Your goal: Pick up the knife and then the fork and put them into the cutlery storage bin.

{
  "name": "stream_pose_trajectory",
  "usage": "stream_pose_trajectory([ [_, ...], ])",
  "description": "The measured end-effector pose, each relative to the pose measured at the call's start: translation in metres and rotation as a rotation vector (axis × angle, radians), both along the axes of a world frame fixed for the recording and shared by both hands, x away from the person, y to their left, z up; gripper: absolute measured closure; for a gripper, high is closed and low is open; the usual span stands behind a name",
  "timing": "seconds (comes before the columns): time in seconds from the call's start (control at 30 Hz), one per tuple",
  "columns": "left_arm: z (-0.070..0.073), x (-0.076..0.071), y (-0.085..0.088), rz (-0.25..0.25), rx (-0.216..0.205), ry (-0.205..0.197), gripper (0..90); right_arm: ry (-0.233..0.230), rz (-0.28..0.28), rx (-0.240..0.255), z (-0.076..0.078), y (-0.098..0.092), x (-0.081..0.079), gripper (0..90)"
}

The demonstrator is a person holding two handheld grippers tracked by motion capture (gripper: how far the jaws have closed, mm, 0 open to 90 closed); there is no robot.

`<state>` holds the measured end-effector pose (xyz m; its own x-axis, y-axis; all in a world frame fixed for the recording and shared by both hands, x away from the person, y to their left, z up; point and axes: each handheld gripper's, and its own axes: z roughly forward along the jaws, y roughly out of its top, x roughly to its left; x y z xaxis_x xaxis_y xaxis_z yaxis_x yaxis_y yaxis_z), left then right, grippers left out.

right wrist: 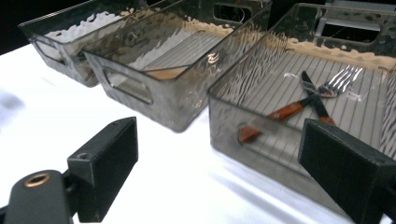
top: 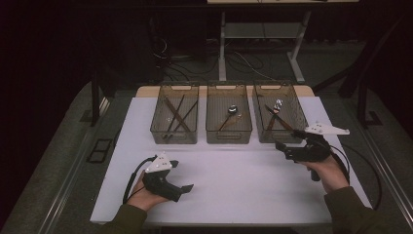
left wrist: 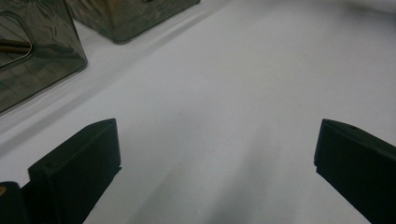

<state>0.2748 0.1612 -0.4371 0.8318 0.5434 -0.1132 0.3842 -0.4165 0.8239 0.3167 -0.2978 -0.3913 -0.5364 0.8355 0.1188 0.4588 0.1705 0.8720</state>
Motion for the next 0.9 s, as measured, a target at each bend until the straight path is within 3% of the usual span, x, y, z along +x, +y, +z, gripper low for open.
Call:
stream_pose_trajectory([
  [0.27,0.001,0.0,0.0,0.0,-0.005,0.004,0.0,0.008,0.026,0.005,-0.022,-0.003,-0.022,11.8],
  [0.5,0.002,0.0,0.001,0.0,-0.01,-0.001,0.0,0.034,0.084,0.009,-0.039,0.002,-0.039,11.8],
  [0.73,0.002,0.0,0.001,-0.002,-0.01,0.002,0.0,0.056,0.123,-0.003,-0.048,0.006,-0.056,11.8],
  [0.9,0.002,0.0,0.001,-0.008,-0.01,0.001,0.0,0.063,0.142,-0.044,-0.054,0.005,-0.059,11.8],
])
